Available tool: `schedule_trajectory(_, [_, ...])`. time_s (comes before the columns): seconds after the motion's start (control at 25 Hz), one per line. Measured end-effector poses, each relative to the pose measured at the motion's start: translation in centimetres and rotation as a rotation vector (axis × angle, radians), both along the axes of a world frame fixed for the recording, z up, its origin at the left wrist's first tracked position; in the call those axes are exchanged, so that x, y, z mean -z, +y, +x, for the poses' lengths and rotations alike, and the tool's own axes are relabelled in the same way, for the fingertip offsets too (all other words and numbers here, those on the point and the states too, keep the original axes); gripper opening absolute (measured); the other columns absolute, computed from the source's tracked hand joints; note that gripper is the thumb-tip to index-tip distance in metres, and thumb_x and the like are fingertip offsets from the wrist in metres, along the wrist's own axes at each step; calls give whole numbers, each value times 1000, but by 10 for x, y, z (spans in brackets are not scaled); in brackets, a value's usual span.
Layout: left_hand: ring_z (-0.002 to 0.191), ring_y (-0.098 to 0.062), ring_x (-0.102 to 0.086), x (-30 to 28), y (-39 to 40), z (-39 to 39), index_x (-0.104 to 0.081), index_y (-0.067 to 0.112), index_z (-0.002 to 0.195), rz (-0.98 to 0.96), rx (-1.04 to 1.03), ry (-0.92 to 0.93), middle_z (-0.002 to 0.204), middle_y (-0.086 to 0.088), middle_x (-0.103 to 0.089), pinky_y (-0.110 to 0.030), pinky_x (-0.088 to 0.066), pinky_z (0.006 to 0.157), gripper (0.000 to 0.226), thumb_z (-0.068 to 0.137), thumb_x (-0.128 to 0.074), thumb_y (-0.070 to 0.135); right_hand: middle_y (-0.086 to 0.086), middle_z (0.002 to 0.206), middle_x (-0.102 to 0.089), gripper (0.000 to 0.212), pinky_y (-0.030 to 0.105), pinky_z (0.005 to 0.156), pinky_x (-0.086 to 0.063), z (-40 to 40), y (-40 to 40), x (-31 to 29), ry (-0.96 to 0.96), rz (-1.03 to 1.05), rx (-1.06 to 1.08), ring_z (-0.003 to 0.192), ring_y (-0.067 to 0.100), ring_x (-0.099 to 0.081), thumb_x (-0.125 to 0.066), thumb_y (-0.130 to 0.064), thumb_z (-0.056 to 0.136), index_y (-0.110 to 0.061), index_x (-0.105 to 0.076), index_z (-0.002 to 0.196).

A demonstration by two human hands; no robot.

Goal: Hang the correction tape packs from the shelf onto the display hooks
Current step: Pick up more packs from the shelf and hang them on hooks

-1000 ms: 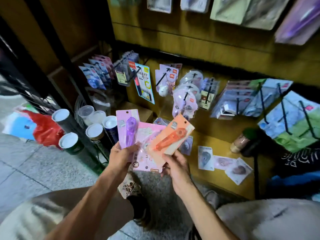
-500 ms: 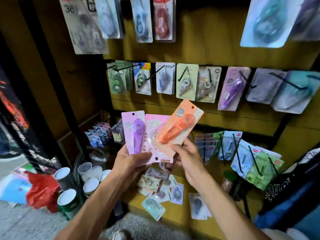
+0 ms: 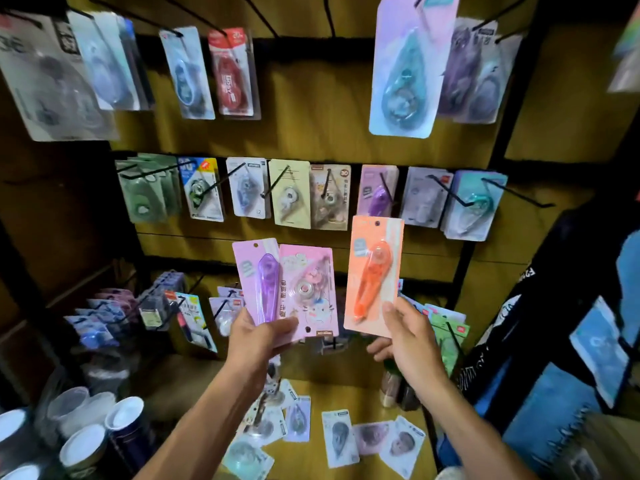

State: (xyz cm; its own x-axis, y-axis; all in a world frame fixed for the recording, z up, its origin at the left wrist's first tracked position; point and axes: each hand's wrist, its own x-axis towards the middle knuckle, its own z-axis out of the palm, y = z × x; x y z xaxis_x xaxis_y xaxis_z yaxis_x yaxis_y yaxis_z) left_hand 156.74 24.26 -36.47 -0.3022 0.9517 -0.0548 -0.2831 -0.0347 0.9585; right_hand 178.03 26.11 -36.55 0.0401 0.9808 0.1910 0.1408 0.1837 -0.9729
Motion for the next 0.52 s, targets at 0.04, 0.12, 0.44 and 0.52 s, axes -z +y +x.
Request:
schedule_trajectory(0.04, [77, -26, -73, 0, 4, 7, -62, 10, 112, 1, 22, -5, 94, -10, -76, -31, -56, 60, 40, 78, -69, -9, 29, 90, -65, 20, 29, 42, -47, 11, 0, 0, -6, 37, 31, 48, 20, -63, -42, -20, 105, -11, -60, 106])
schedule_trajectory(0.12, [83, -27, -74, -1, 12, 20, -62, 10, 115, 4, 43, -27, 102, -13, -75, -30, -57, 60, 42, 78, -69, -10, 26, 80, -65, 21, 29, 41, -46, 27, 0, -5, -41, 103, 81, 47, 21, -62, -42, -21, 105, -12, -60, 99])
schedule_trajectory(0.44, [84, -29, -74, -6, 24, 36, -61, 14, 111, -17, 64, -19, 95, -8, -77, -39, -58, 73, 40, 78, -71, -8, 4, 75, -70, 23, 32, 47, -46, 31, -5, -25, -133, 140, 77, 48, 16, -59, -43, -23, 104, -19, -64, 97])
schedule_trajectory(0.52, [83, -29, -74, -6, 25, 34, -60, 13, 112, -15, 59, -23, 95, -9, -77, -39, -58, 73, 41, 78, -70, -9, 2, 72, -70, 23, 32, 48, -46, 32, -12, -21, -129, 149, 58, 48, 16, -59, -43, -21, 104, -20, -65, 97])
